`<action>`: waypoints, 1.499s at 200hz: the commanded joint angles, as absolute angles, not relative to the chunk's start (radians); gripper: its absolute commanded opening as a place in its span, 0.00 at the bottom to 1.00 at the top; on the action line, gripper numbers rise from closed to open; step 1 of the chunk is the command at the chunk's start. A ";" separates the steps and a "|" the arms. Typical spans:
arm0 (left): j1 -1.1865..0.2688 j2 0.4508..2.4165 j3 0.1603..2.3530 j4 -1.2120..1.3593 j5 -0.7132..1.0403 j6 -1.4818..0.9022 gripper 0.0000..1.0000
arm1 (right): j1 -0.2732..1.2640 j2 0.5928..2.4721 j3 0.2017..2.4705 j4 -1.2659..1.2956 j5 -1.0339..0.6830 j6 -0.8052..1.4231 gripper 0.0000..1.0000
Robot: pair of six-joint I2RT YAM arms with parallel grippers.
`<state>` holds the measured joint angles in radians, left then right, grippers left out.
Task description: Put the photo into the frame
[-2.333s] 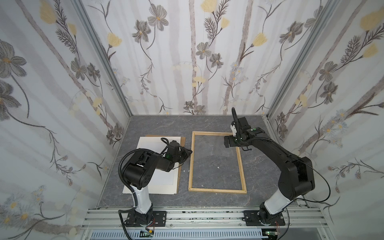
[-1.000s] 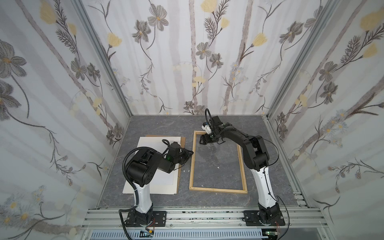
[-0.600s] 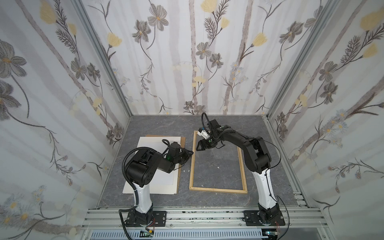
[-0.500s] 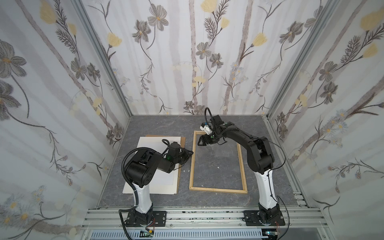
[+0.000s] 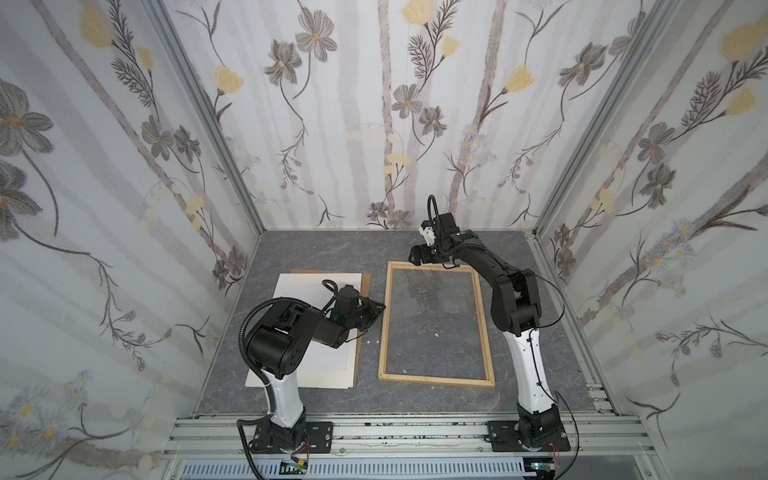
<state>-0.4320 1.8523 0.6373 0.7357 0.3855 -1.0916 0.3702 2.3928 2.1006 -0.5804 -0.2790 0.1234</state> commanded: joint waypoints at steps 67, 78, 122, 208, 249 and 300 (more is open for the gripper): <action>-0.435 1.861 0.648 0.738 0.376 -1.092 0.23 | 0.379 2.438 2.111 -0.596 -0.300 0.112 0.91; -0.435 1.864 0.649 0.738 0.375 -1.092 0.23 | 0.384 2.442 2.111 -0.600 -0.298 0.109 0.91; -0.436 1.869 0.652 0.743 0.373 -1.095 0.23 | 0.400 2.451 2.103 -0.638 -0.295 0.100 0.89; -0.436 1.874 0.653 0.752 0.369 -1.099 0.23 | 0.426 2.397 1.949 -0.584 -0.305 0.110 0.85; -0.437 1.874 0.653 0.752 0.369 -1.099 0.23 | 0.426 2.376 1.924 -0.567 -0.303 0.107 0.85; -0.437 1.882 0.655 0.762 0.373 -1.106 0.23 | 0.467 2.305 1.926 -0.516 -0.343 0.107 0.88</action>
